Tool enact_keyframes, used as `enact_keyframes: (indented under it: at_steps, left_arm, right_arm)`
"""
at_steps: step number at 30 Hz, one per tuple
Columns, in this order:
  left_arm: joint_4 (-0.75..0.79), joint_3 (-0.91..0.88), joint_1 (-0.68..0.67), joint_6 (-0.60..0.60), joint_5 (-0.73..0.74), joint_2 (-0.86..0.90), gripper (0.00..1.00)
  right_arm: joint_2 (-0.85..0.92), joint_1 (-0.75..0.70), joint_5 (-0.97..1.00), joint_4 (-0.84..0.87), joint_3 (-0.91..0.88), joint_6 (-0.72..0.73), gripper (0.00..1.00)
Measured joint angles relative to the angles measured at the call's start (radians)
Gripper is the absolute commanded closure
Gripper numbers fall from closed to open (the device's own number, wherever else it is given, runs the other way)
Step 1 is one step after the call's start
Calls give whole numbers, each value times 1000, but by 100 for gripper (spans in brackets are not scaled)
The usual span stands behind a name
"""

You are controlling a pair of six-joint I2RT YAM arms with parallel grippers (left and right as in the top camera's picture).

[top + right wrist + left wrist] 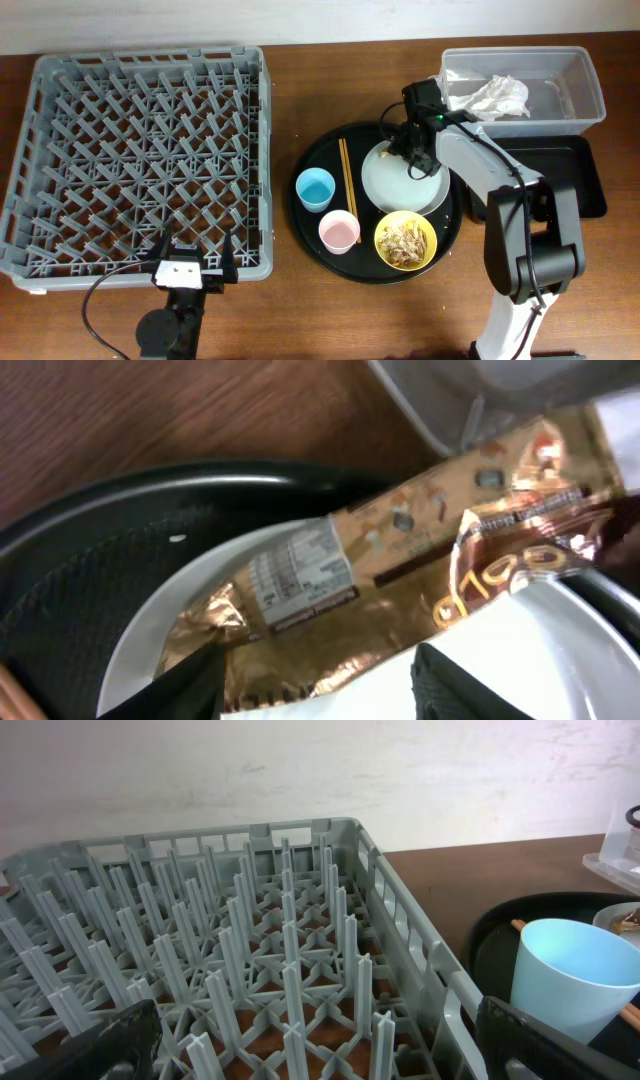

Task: Sort waste into correct bins and load items into the dishwasher rack

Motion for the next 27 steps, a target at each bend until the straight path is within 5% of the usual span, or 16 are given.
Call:
enact_keyframes:
  at_steps: [2,6,13,17,22,27]
  left_arm:
    - [0,0,0,0,0,0,0]
    - [0,0,0,0,0,0,0]
    - [0,0,0,0,0,0,0]
    - [0,0,0,0,0,0,0]
    - [0,0,0,0,0,0,0]
    - [0,0,0,0,0,0,0]
  right_arm:
    - [13,0,7,10,0,-3,52]
    - [26,0,22,24,0,-17,96]
    - [26,0,18,18,0,-110,96]
    - [10,0,-128,-132,13,-215,96]
    - [-262,-11,-198,-208,46,-260,96]
    - [-436,-183,-34,-19,66,-210,96]
